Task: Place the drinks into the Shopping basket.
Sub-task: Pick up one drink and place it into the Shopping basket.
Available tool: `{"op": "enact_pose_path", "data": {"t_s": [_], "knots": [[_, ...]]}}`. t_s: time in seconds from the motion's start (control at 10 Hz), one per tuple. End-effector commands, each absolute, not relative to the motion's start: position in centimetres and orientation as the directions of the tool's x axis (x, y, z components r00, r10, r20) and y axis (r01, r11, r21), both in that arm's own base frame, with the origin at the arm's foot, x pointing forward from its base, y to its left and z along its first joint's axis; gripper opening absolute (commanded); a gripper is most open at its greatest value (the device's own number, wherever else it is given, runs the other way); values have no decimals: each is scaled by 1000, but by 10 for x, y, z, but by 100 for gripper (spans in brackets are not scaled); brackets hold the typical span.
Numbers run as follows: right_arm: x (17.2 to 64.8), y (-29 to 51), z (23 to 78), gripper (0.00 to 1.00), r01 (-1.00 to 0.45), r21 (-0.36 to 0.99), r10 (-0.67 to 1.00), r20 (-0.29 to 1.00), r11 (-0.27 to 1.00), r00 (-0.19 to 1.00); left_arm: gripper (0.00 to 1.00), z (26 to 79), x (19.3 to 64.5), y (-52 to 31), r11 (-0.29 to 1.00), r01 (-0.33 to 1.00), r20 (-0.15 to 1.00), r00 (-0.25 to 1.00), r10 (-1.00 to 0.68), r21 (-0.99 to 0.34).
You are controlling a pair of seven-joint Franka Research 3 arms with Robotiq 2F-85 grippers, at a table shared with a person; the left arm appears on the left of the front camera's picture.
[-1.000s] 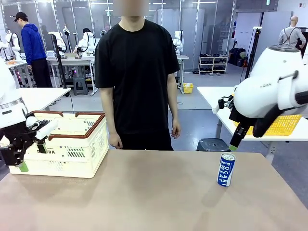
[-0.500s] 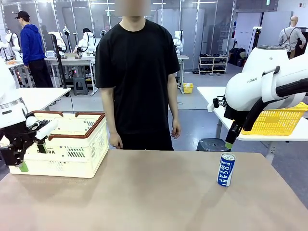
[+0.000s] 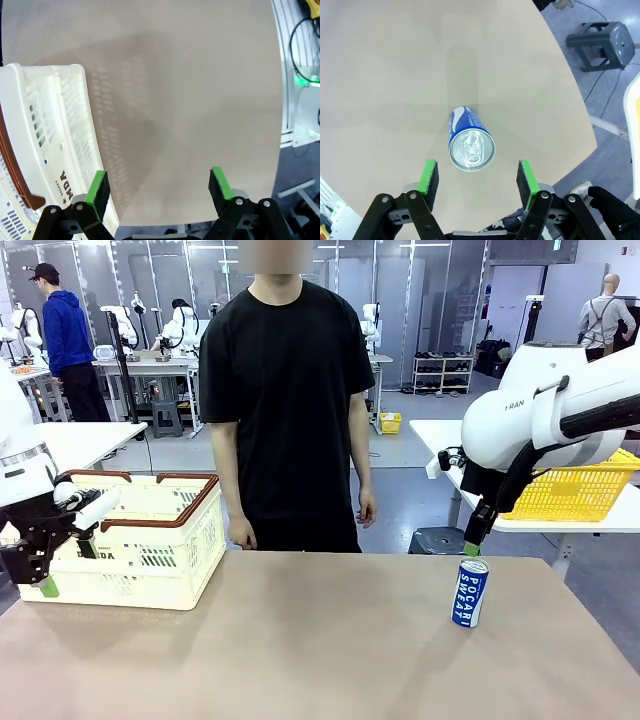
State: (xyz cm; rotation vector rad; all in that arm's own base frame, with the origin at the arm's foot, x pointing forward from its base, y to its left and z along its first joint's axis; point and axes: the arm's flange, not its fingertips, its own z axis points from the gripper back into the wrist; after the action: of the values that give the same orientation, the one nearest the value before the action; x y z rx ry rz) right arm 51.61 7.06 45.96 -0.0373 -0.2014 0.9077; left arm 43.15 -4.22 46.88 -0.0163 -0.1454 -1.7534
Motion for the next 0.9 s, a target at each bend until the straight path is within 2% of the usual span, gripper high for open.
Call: {"op": "enact_pose_path", "data": {"t_s": [0.0,0.1,0.8], "knots": [[524,66,455,96,-799,-81,800,153,595,580,100,469,428,-43,-176,980,90,-184,-979,89],[527,67,449,98,-796,-57,793,159,602,588,100,469,428,-43,-176,980,90,-184,-979,89],[537,64,398,98,-791,41,779,153,610,609,100,469,428,-43,-176,980,90,-184,-979,89]]}}
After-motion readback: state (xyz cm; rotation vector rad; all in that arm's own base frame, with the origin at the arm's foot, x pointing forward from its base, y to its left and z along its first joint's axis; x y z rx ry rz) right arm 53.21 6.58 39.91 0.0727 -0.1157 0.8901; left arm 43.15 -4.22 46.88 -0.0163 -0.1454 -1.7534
